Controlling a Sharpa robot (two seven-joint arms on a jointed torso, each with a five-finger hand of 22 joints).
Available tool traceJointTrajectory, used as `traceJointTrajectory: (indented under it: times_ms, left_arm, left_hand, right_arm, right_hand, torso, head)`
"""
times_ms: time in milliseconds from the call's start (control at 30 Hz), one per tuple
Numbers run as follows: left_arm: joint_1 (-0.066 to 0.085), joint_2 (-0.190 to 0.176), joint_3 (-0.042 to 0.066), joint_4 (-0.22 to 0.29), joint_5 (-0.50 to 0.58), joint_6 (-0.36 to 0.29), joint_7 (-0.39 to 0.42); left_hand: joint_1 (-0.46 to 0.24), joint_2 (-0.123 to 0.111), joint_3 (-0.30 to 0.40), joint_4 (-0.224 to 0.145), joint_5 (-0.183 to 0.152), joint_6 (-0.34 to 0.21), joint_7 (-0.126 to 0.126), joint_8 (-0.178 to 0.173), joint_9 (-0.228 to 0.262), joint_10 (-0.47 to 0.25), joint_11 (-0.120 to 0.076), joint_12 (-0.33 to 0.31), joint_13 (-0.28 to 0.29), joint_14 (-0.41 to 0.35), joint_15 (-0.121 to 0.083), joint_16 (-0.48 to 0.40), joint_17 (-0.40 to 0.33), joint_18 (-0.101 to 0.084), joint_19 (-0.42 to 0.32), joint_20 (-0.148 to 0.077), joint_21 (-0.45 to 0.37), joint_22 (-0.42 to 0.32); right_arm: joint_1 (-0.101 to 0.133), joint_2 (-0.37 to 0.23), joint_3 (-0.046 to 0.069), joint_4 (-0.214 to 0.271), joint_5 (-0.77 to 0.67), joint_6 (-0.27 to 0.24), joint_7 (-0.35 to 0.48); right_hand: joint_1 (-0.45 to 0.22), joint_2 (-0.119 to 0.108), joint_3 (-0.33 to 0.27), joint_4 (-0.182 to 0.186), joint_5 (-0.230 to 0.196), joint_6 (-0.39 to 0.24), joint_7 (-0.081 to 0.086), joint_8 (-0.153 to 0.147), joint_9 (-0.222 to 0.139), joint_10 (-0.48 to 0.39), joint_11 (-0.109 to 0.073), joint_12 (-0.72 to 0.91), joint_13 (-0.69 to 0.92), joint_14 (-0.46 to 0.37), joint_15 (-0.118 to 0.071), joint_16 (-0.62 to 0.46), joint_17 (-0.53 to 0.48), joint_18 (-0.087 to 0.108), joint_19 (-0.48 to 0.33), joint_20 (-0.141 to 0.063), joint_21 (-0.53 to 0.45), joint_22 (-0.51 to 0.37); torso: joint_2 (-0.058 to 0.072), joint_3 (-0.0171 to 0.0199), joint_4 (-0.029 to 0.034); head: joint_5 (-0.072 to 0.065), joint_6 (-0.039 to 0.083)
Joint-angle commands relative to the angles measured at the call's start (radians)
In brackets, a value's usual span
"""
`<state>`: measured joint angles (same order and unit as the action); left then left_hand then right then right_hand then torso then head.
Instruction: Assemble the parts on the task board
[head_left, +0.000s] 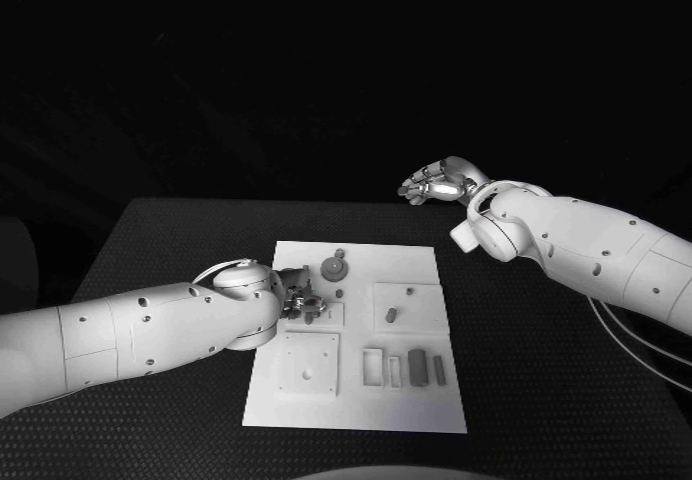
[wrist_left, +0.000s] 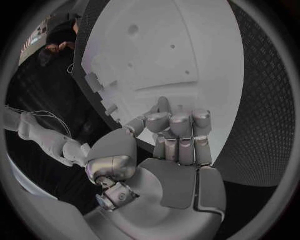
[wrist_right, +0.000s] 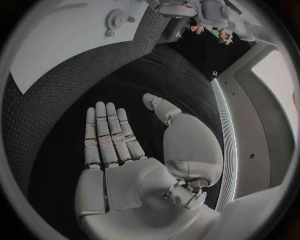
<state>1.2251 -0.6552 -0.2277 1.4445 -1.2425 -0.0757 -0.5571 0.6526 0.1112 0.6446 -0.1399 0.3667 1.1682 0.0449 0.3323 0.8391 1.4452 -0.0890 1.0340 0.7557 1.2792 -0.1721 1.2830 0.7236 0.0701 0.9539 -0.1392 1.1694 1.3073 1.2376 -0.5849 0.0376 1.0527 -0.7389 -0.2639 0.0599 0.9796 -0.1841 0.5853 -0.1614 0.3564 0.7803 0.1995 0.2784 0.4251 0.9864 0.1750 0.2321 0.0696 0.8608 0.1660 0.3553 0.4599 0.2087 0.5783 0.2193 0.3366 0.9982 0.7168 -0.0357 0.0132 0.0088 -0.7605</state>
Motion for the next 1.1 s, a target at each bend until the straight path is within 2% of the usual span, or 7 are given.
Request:
traceJointTrajectory:
  times_ms: [33,100,167,233,367,900,1100]
  left_arm:
    - [-0.011,0.003,-0.008,-0.007,0.014,0.050,-0.009]
    - [-0.010,0.004,-0.008,-0.008,0.014,0.051,-0.009]
    - [-0.010,0.004,-0.008,-0.009,0.014,0.053,-0.009]
    - [-0.010,0.004,-0.008,-0.009,0.014,0.055,-0.009]
    - [-0.010,0.004,-0.008,-0.009,0.015,0.054,-0.008]
    - [-0.009,0.005,-0.006,-0.014,0.019,0.043,-0.007]
    - [-0.009,0.005,-0.004,-0.015,0.019,0.040,-0.007]
  left_hand:
    - [-0.002,-0.015,-0.009,0.003,-0.048,0.084,-0.066,-0.002,0.001,-0.048,-0.043,0.007,-0.002,-0.001,-0.022,0.007,-0.003,0.016,-0.008,-0.127,0.004,0.013]
    - [-0.003,-0.020,-0.010,0.007,-0.057,0.083,-0.066,-0.002,0.001,-0.049,-0.042,0.007,-0.003,-0.001,-0.022,0.007,-0.004,0.017,-0.008,-0.127,0.004,0.013]
    - [-0.006,-0.028,-0.012,0.015,-0.081,0.084,-0.067,-0.002,0.001,-0.049,-0.042,0.008,-0.004,-0.001,-0.023,0.008,-0.005,0.017,-0.008,-0.127,0.003,0.012]
    - [-0.006,-0.028,-0.012,0.015,-0.081,0.084,-0.067,-0.002,0.001,-0.049,-0.042,0.008,-0.004,-0.001,-0.023,0.008,-0.005,0.017,-0.008,-0.127,0.003,0.012]
    - [-0.007,-0.049,-0.015,0.022,-0.113,0.084,-0.067,-0.002,0.001,-0.050,-0.043,0.009,-0.006,-0.002,-0.023,0.009,-0.007,0.019,-0.009,-0.128,0.003,0.012]
    - [-0.013,-0.069,-0.018,0.043,-0.130,0.082,-0.067,-0.003,0.000,-0.050,-0.043,0.011,-0.009,-0.002,-0.025,0.011,-0.010,0.020,-0.009,-0.128,0.002,0.011]
    - [-0.014,-0.082,-0.020,0.059,-0.192,0.081,-0.068,-0.003,0.001,-0.051,-0.044,0.014,-0.011,-0.003,-0.027,0.013,-0.014,0.022,-0.009,-0.129,0.001,0.011]
  right_arm:
    - [0.000,0.000,0.001,0.001,-0.002,0.011,0.005]
    - [0.000,-0.001,0.001,0.003,-0.002,0.011,0.005]
    - [0.000,-0.001,0.001,0.003,-0.002,0.011,0.005]
    - [0.000,-0.001,0.001,0.003,-0.002,0.012,0.005]
    - [0.000,0.000,0.001,0.002,-0.002,0.012,0.004]
    - [-0.001,0.000,0.001,0.002,-0.002,0.013,0.004]
    - [-0.001,-0.001,0.001,0.002,-0.002,0.013,0.004]
  right_hand:
    - [0.000,0.004,-0.006,0.002,0.005,-0.008,0.018,0.005,-0.002,0.009,-0.001,-0.004,-0.002,-0.004,0.005,-0.006,-0.002,-0.011,-0.007,0.001,-0.005,0.001]
    - [-0.001,0.004,-0.006,0.002,0.005,-0.008,0.018,0.005,-0.002,0.009,-0.001,-0.004,-0.002,-0.004,0.005,-0.006,-0.002,-0.011,-0.007,0.002,-0.005,0.001]
    - [-0.001,0.004,-0.006,0.002,0.005,-0.008,0.018,0.005,-0.002,0.009,-0.001,-0.004,-0.002,-0.004,0.005,-0.006,-0.002,-0.011,-0.007,0.002,-0.005,0.001]
    - [-0.001,0.004,-0.006,0.002,0.005,-0.008,0.018,0.005,-0.002,0.009,-0.001,-0.004,-0.002,-0.004,0.005,-0.006,-0.002,-0.011,-0.008,0.002,-0.005,0.001]
    - [-0.001,0.003,-0.006,0.002,0.005,-0.008,0.018,0.005,-0.002,0.009,-0.001,-0.004,-0.002,-0.004,0.005,-0.006,-0.002,-0.011,-0.008,0.002,-0.006,0.001]
    - [0.000,0.004,-0.006,0.002,0.005,-0.008,0.018,0.005,-0.002,0.009,-0.001,-0.005,-0.002,-0.005,0.006,-0.007,-0.002,-0.012,-0.009,0.002,-0.007,0.002]
    - [0.000,0.004,-0.006,0.002,0.005,-0.008,0.018,0.005,-0.003,0.009,-0.001,-0.006,-0.002,-0.005,0.006,-0.007,-0.002,-0.012,-0.009,0.002,-0.007,0.002]
  torso:
    - [0.000,-0.0002,0.0007]
    - [0.000,-0.0003,0.0011]
    - [0.000,-0.0003,0.0014]
    - [0.000,-0.0006,0.0011]
    - [0.000,-0.0008,0.0008]
    - [0.000,-0.0005,0.0009]
    - [0.001,-0.0002,0.0010]
  head:
    - [-0.001,0.000]
    - [-0.001,0.000]
    - [-0.001,-0.001]
    - [-0.001,-0.001]
    - [-0.002,-0.002]
    - [-0.001,0.000]
    - [-0.001,0.001]
